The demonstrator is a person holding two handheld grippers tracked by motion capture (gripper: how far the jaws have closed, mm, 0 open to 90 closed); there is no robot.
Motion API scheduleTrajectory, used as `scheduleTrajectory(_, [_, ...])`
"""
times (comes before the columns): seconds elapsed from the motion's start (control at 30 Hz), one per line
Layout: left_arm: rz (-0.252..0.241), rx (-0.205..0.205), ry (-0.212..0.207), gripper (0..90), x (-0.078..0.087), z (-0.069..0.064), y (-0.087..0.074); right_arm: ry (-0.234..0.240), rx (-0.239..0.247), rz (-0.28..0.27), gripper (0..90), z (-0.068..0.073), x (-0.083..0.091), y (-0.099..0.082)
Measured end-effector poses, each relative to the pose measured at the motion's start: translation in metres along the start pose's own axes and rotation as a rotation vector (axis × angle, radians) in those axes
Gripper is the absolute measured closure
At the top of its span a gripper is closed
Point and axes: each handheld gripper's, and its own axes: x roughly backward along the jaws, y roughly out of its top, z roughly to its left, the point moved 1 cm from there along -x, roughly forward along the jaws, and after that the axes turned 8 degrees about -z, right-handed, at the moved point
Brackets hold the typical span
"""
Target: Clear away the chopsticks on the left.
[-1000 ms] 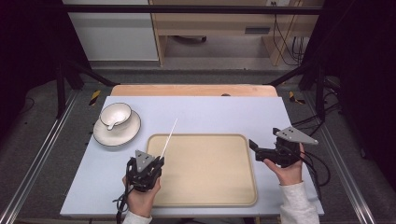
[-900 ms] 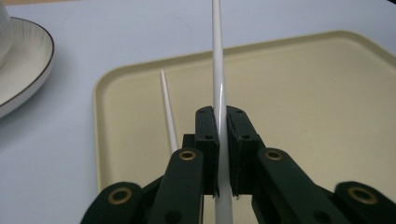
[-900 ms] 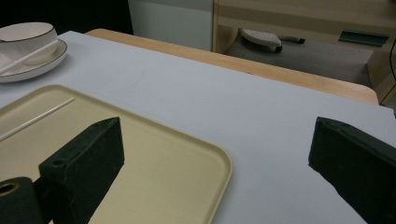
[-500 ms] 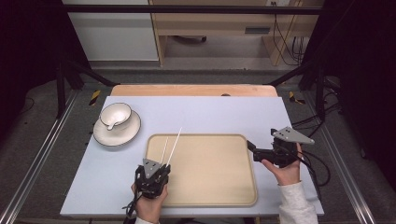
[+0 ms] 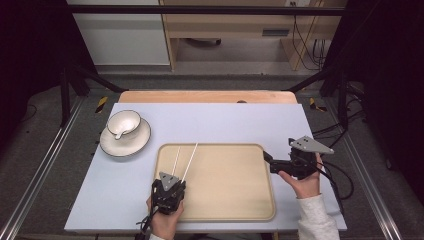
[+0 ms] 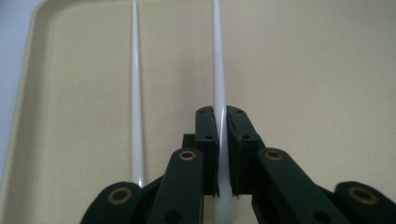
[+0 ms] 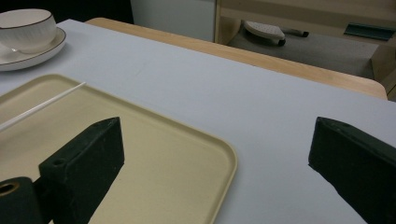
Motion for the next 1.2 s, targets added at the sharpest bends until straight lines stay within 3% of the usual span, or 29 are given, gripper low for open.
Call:
scheduleTrajectory(0.57, [0.026,-0.007,0.016,83.8,-0.003,-0.002,0.0,-0.001,0.004,0.005,3.8,0.0,-0.001,-0.001])
scheduleTrajectory(0.77, [0.046,0.009,0.012,83.8,-0.003,-0.004,0.001,-0.001,0.004,0.005,3.8,0.0,-0.001,-0.001])
scheduleTrajectory(1.07, [0.065,-0.01,-0.009,81.6,-0.002,-0.003,0.005,-0.001,0.004,0.003,3.7,-0.001,0.0,0.0])
scheduleTrajectory(1.17, [0.048,-0.015,-0.02,77.4,0.0,-0.002,0.008,-0.001,0.0,0.001,3.7,-0.001,0.0,0.0])
scheduleTrajectory(1.2, [0.013,-0.027,-0.033,76.0,0.005,0.002,0.015,-0.004,0.0,0.0,3.7,-0.002,0.001,0.0])
